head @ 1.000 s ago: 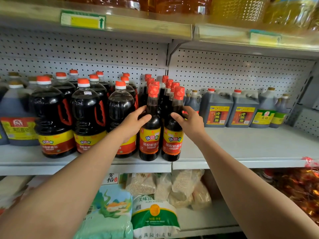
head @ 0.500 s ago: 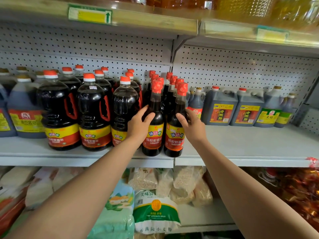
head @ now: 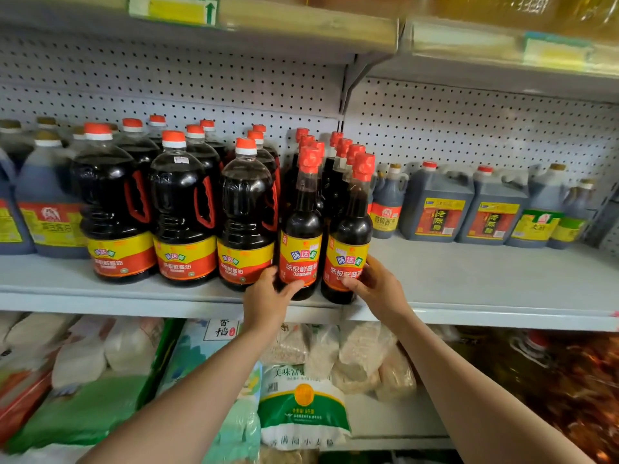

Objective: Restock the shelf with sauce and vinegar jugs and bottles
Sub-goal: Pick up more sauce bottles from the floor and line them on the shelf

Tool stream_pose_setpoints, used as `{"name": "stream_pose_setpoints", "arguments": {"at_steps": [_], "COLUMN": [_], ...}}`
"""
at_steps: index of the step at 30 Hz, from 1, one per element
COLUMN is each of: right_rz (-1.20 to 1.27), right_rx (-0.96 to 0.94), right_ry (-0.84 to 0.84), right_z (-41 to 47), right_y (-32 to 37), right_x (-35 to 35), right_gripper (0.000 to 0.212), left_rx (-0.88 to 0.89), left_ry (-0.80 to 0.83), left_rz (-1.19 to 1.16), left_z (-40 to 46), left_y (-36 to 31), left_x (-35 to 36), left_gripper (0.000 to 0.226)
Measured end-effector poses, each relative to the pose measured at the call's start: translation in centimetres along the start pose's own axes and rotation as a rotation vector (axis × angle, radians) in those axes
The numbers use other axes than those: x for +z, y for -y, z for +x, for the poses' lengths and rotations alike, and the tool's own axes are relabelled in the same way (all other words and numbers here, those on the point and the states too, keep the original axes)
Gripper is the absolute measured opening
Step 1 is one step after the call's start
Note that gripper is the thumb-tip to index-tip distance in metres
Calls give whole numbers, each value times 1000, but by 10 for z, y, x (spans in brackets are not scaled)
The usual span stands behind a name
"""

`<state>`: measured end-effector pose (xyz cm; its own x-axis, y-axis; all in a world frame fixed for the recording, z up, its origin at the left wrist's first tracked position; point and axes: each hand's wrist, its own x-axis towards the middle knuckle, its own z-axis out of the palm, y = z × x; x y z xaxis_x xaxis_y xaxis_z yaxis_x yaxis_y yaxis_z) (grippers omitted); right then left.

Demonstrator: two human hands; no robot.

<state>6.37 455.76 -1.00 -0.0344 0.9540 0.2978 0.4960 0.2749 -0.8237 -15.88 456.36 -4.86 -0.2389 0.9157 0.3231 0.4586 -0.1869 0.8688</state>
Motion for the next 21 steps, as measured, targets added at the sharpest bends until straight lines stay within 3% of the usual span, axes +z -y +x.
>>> {"name": "stream_pose_setpoints", "arguments": {"at_steps": [5,10,15,21], "right_rz": [52,96,106,95], "right_rx": [3,-3,-13,-33], "right_ry": [-8,6,14,16], "right_z": [1,2,5,8], "right_y": [-15,-20,-24,-29], "right_x": [8,10,10,10], "right_gripper": [68,68,68,68], "left_rx": [-17,-5,63,2], "left_ry": [-31,-8,2,-102], "left_rz": [129,200,446,253], "left_z": [4,8,14,0], "left_y": [-6,-8,-18,-25], "left_x": [3,-1,-8,-1], "left_gripper": [50,50,50,57]}}
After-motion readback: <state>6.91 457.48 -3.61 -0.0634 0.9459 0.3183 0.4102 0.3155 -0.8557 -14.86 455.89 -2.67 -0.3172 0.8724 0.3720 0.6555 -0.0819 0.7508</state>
